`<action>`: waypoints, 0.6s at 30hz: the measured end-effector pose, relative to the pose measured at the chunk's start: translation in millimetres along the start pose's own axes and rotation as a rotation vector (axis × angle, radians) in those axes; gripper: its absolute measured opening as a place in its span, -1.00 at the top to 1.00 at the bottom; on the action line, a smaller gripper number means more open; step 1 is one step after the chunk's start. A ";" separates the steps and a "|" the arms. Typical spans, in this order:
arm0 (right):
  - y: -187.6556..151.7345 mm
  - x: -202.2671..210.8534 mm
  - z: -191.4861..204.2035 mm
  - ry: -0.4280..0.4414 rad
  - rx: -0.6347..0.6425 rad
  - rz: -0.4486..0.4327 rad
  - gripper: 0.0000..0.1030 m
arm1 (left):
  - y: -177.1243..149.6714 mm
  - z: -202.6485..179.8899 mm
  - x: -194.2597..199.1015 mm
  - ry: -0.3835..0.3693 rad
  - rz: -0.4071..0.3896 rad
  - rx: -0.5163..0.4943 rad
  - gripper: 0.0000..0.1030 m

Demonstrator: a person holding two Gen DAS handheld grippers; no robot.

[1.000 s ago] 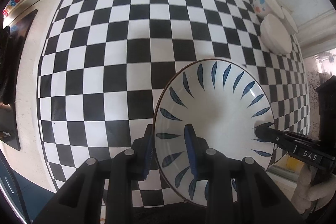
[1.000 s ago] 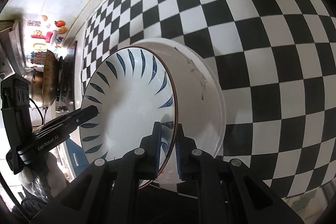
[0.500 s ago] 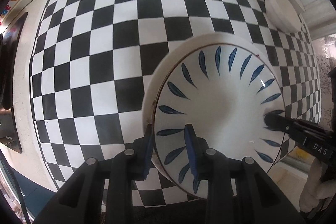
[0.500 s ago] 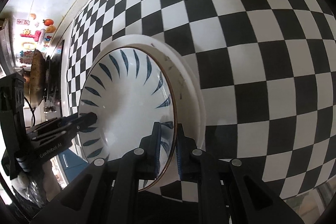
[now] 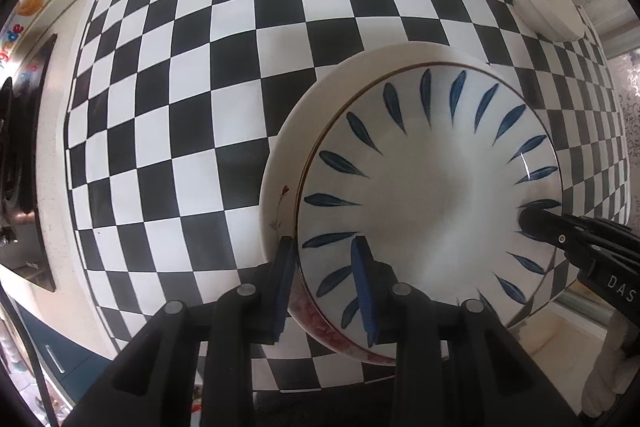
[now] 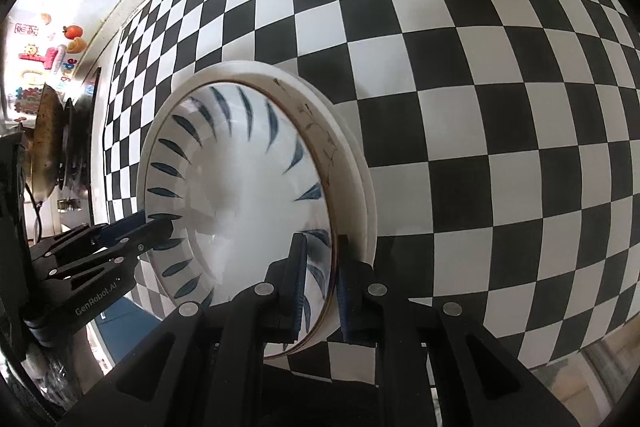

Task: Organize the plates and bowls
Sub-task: 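Lower the blue-striped plate onto the pink-flower plate and open both grippers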

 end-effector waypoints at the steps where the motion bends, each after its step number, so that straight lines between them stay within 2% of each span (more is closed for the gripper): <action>1: -0.2 -0.2 1.2 -0.009 0.001 0.005 0.67 | -0.3 -1.7 0.2 0.009 -0.001 -0.003 0.50; 12: -3.2 -4.6 12.3 -0.076 0.018 0.052 0.64 | -8.3 -12.9 10.8 0.035 -0.015 0.005 0.48; 15: -5.1 -1.5 15.4 -0.077 0.021 0.058 0.45 | -12.1 -14.0 18.3 0.045 -0.022 0.013 0.48; 18: -7.3 9.4 20.3 -0.086 0.035 0.038 0.10 | -15.3 -14.2 27.3 0.049 -0.037 0.026 0.48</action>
Point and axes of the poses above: each gripper's, at about its wrist camera, not at the fingertips, and x roughly against the way its jaws point, z to its left, y to its top, the point moved 4 cm from there along -x, roughly the way its jaws point, and after that the axes turned 2 degrees about -y, right-handed, at the moved point
